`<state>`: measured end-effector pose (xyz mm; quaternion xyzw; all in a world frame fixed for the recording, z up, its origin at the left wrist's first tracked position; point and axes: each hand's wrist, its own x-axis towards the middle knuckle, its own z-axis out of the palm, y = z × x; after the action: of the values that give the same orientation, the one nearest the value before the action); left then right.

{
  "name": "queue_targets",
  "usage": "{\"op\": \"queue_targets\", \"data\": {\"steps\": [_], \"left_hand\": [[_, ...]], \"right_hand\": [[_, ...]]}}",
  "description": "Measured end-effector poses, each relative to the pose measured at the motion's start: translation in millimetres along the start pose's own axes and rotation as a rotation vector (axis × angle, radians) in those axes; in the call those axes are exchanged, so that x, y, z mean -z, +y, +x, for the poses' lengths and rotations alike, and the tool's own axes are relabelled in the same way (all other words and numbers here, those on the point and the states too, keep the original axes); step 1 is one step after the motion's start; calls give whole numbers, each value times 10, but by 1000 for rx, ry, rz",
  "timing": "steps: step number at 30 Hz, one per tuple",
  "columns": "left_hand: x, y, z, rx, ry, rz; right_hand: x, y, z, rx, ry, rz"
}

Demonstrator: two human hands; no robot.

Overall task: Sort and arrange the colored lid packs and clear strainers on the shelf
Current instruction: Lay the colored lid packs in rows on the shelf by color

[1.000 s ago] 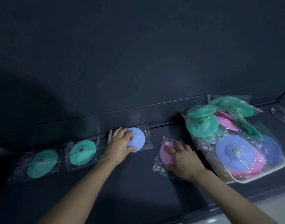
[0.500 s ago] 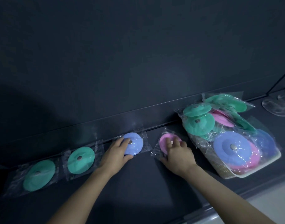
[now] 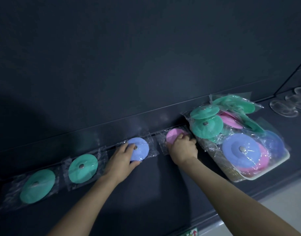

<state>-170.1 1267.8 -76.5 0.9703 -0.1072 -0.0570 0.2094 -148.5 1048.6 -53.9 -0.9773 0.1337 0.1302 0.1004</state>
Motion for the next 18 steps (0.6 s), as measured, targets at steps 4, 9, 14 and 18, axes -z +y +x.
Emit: {"op": "queue_targets", "data": {"steps": [4, 9, 14, 18], "left_hand": [[20, 122, 33, -33, 43, -32], [98, 443, 179, -102, 77, -141], [172, 758, 256, -187, 117, -212], [225, 923, 274, -216, 93, -239]], "right_hand": [[82, 46, -197, 103, 42, 93], [288, 162, -496, 278, 174, 113], [504, 369, -627, 409, 391, 174], [678, 580, -621, 379, 544, 214]]}}
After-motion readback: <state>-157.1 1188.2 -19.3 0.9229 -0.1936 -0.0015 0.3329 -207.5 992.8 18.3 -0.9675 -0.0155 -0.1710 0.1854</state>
